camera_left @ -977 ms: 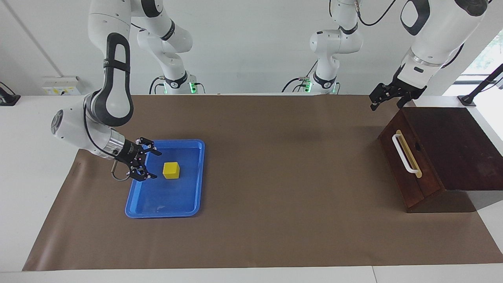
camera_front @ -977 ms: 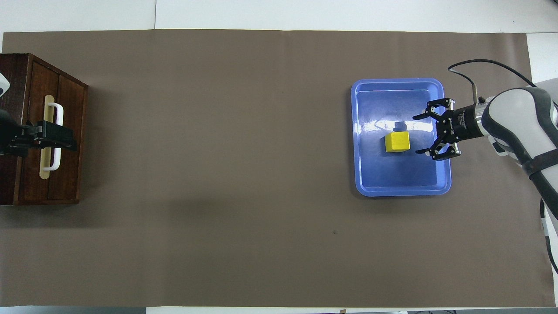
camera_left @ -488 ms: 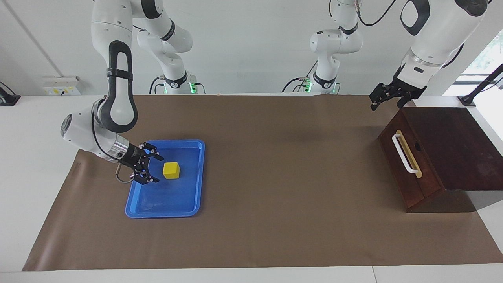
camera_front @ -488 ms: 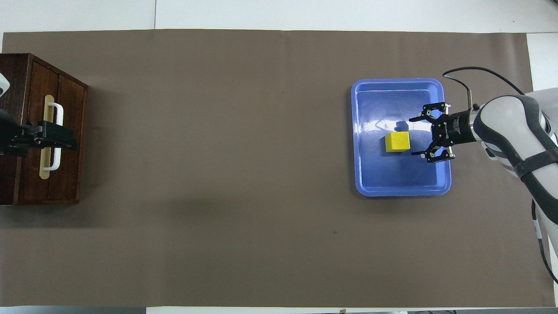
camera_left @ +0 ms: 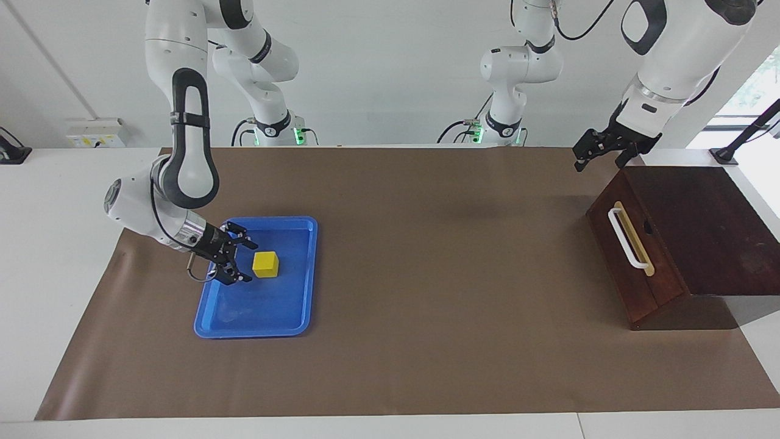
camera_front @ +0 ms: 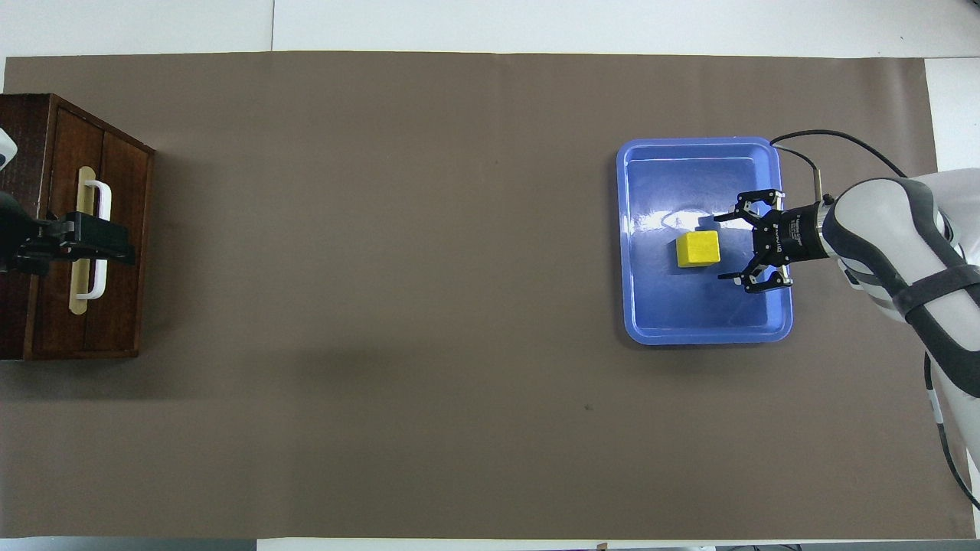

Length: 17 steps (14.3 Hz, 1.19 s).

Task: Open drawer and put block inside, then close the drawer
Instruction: 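Close the right gripper on the block while the left gripper pulls the drawer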

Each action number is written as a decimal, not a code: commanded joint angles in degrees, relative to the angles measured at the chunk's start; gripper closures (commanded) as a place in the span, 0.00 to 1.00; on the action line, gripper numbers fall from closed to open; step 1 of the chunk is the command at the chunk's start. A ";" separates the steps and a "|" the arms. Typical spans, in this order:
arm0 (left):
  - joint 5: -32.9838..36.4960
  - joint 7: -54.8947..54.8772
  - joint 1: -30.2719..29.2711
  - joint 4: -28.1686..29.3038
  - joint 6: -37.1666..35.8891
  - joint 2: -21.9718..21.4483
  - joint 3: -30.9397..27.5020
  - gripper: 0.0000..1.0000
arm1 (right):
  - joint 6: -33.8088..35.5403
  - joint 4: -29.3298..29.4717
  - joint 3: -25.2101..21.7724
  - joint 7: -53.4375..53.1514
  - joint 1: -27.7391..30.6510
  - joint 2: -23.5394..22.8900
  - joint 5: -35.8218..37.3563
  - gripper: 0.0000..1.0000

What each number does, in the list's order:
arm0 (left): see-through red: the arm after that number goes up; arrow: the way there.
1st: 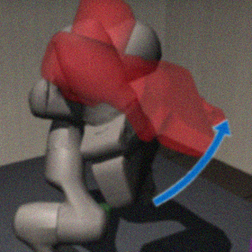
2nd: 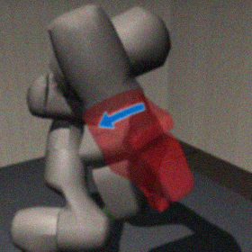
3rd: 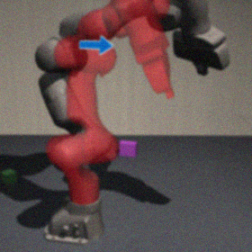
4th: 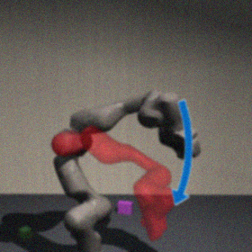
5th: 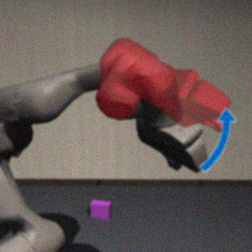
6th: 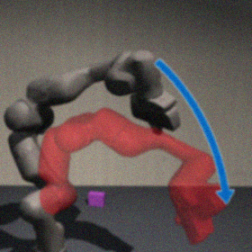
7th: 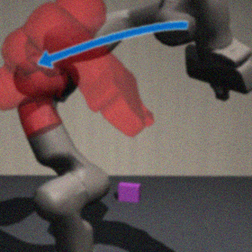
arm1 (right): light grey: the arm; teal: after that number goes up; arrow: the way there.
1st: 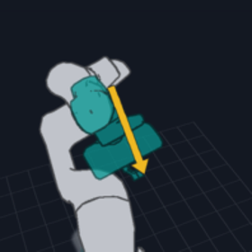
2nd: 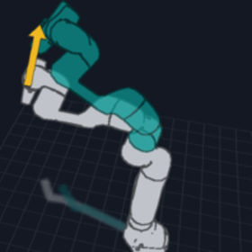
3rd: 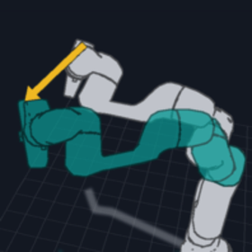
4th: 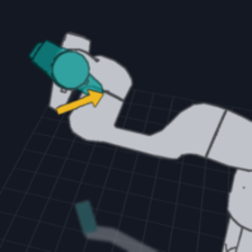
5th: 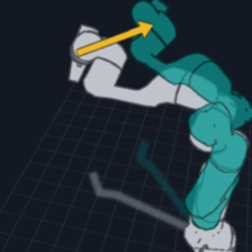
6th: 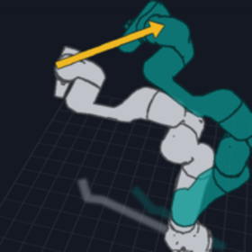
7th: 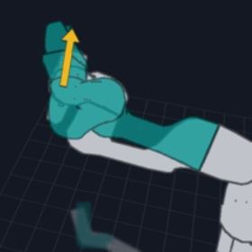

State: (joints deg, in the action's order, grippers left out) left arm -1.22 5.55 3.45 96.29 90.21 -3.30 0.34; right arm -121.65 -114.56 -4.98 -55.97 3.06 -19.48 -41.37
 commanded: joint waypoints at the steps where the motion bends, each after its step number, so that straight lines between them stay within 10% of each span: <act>1: -0.01 0.08 0.07 1.53 0.32 -1.45 -0.25 0.00 | -2.45 -1.46 0.23 1.83 -0.33 0.32 -1.96 0.00; 9: 0.08 0.87 0.07 2.41 2.07 -1.62 -0.25 0.00 | -4.74 -2.51 0.23 2.00 -1.92 0.32 -2.83 0.00; 17: 15.45 0.60 0.77 7.94 20.95 4.25 -0.25 0.00 | -4.39 -3.39 0.23 6.74 -1.74 0.49 -4.86 0.37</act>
State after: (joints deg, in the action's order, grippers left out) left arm 10.71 5.85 3.50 102.54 106.70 -0.88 0.47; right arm -125.02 -116.85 -5.00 -52.18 0.94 -19.48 -44.42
